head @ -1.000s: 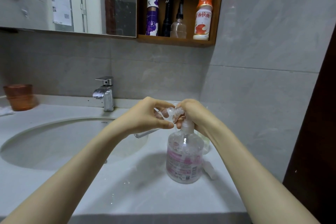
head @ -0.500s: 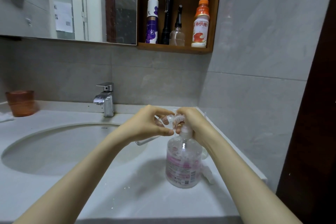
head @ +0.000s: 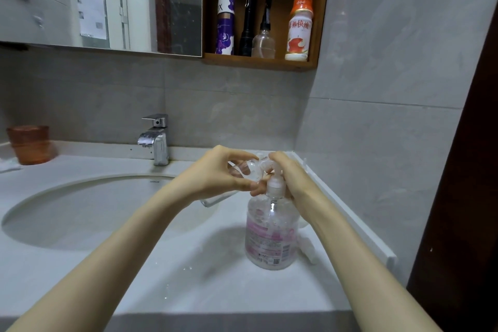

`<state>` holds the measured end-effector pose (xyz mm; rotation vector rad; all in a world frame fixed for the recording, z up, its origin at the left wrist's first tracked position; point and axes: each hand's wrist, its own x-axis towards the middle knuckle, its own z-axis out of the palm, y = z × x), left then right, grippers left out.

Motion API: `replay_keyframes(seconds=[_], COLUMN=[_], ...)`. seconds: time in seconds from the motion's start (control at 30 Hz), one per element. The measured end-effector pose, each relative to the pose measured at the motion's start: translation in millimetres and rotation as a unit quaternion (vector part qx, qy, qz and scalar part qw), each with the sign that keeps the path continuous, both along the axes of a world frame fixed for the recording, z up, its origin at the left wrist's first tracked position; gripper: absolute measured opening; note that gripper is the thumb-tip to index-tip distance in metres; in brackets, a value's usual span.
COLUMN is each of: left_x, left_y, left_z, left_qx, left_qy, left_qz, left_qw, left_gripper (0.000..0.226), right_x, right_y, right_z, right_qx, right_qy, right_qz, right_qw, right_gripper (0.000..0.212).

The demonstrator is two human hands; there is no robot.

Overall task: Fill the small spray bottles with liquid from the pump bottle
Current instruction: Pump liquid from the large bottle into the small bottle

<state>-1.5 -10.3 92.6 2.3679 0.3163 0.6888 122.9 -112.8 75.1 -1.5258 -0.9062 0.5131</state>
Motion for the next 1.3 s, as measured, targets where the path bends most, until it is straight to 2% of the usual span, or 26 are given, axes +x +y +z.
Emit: replay_keyframes(seconds=[0.17,0.23,0.47,0.67,0.9,1.13,1.3], left_x=[1.7,3.8,3.2,0.5,1.5,3.0,4.8], left_y=[1.5,3.1,6.0,4.7,0.7,-0.1,3.6], left_z=[-1.9,-3.8,-6.5,-3.3,-1.8,-2.8,-6.0], left_qx=[-0.006,-0.007,-0.015,-0.010,-0.002,-0.013,-0.015], left_qy=[-0.006,-0.004,0.000,0.005,0.010,-0.009,-0.014], left_qz=[-0.005,-0.006,-0.003,0.002,-0.002,-0.009,-0.015], left_qw=[1.000,1.000,1.000,1.000,1.000,1.000,1.000], left_gripper=[0.043,0.045,0.045,0.048,0.049,0.043,0.043], right_x=[2.0,4.5,8.0,0.6,-1.8,-5.3,-5.4], right_y=[-3.2,-2.3,0.1,-4.2,-2.5,-3.0,-0.6], right_z=[0.9,-0.2,-5.5,-4.4,-4.4,-2.0,-2.5], right_qx=[-0.004,-0.002,0.013,-0.011,-0.024,0.018,0.047], right_qy=[-0.014,-0.021,-0.023,0.000,-0.019,-0.040,-0.028], right_qz=[0.035,0.042,0.033,0.000,-0.006,-0.002,0.014], right_qw=[0.999,0.999,0.999,1.000,1.000,0.999,0.998], right_gripper=[0.038,0.035,0.029,0.032,0.035,0.035,0.026])
